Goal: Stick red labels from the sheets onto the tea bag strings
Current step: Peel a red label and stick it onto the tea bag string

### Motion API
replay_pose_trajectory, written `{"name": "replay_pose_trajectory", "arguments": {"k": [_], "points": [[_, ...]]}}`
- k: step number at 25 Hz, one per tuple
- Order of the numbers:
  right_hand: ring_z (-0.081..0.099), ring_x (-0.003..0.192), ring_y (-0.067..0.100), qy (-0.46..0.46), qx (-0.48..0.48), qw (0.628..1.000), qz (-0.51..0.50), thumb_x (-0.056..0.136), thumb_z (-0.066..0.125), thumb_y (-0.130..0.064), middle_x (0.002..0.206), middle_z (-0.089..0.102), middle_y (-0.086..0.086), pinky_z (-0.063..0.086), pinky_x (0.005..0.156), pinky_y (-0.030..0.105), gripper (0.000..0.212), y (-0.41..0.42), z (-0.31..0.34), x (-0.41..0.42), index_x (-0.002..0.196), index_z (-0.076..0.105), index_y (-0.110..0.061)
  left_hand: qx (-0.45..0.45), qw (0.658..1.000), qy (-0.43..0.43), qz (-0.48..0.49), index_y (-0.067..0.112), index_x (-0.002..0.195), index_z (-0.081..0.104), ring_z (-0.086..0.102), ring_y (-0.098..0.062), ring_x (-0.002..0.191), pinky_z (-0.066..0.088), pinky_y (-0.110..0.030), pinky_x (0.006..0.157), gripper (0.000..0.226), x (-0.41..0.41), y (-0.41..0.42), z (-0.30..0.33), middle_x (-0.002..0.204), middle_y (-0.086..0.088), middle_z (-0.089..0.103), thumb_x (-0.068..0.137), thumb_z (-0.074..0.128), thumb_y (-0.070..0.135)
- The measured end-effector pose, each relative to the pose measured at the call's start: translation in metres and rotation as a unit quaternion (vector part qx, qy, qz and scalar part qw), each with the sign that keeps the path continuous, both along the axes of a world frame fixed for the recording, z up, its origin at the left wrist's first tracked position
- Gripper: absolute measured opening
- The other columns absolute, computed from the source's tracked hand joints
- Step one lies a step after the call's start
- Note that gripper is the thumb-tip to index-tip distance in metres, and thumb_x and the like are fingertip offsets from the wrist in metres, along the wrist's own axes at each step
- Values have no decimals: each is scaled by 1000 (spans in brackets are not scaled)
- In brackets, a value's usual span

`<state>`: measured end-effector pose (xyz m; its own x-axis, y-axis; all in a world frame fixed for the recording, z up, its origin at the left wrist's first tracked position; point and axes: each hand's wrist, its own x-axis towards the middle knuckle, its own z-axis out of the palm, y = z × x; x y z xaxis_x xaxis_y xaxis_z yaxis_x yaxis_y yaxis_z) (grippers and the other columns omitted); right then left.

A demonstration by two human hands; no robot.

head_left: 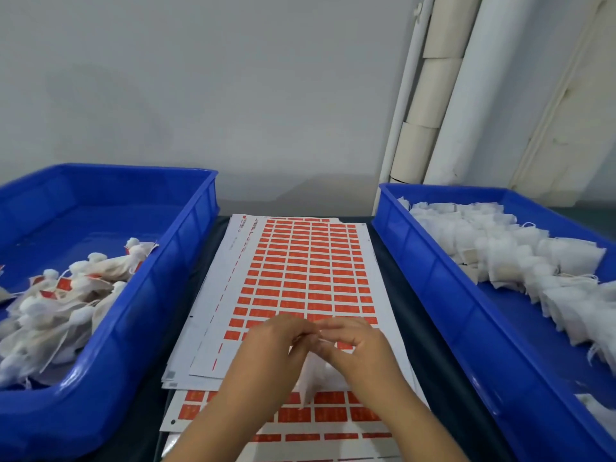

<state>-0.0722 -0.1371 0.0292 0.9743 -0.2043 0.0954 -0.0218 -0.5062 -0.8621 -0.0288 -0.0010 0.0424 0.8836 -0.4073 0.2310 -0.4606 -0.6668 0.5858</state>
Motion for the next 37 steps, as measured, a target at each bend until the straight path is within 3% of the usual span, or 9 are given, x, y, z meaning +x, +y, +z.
{"name": "replay_pose_trajectory", "arguments": {"k": [9,14,18,21,24,28,30,33,37], "points": [[55,87,-17,23,77,996,-36,88,60,-42,88,57,-44,38,60,3,2,-12,-11,7,86,61,-42,-22,985,-149,89,27,102,65,47,-2,84,33,-10,80,37,8,3,15,96,22,50,81,38,42],[60,87,-7,67,85,994,16,88,57,-46,94,61,-33,50,66,8,5,-12,-11,6,86,55,-50,-73,985,-119,105,29,98,61,49,-1,81,30,-3,71,12,18,-4,14,93,23,49,89,54,29],[62,72,-6,151,16,987,52,78,72,-42,78,59,-31,43,49,5,14,-20,-9,7,79,59,-47,-120,980,-96,128,35,90,52,49,7,73,30,-2,66,12,30,-5,13,83,32,45,88,57,25],[61,71,-10,170,49,982,63,81,69,-44,72,63,-28,43,60,11,15,-28,-7,6,69,70,-35,-180,965,-63,178,35,90,56,54,10,69,32,-1,54,9,33,-3,5,79,32,49,86,60,27],[64,88,2,147,224,959,87,82,66,-38,88,70,-20,48,79,21,14,-32,-9,5,77,74,-27,-226,946,25,230,32,89,63,58,3,66,37,-5,54,6,34,2,-11,76,23,58,84,64,30],[70,78,13,69,515,852,69,77,65,-22,99,73,5,54,69,25,15,-32,-8,6,85,77,-17,-132,969,103,182,37,72,60,58,0,66,37,-5,55,13,15,2,-34,69,22,60,79,70,35],[70,86,10,66,476,875,49,87,60,-21,106,72,-3,54,70,23,17,-30,-11,8,93,76,-26,-54,989,89,102,41,72,56,55,5,68,37,-3,52,14,4,1,-37,71,28,55,82,67,38],[62,96,-3,79,215,972,47,91,59,-31,102,63,-34,48,71,13,24,-25,-15,10,98,66,-53,15,999,29,-19,44,87,56,47,14,77,35,5,64,10,-5,-1,-30,79,34,46,90,57,34],[63,85,-4,92,93,988,80,87,61,-39,87,65,-28,48,67,9,8,-23,-13,10,86,65,-45,30,997,-43,-63,43,100,51,34,10,92,22,8,72,11,-4,-7,-20,107,30,31,93,51,33]]}}
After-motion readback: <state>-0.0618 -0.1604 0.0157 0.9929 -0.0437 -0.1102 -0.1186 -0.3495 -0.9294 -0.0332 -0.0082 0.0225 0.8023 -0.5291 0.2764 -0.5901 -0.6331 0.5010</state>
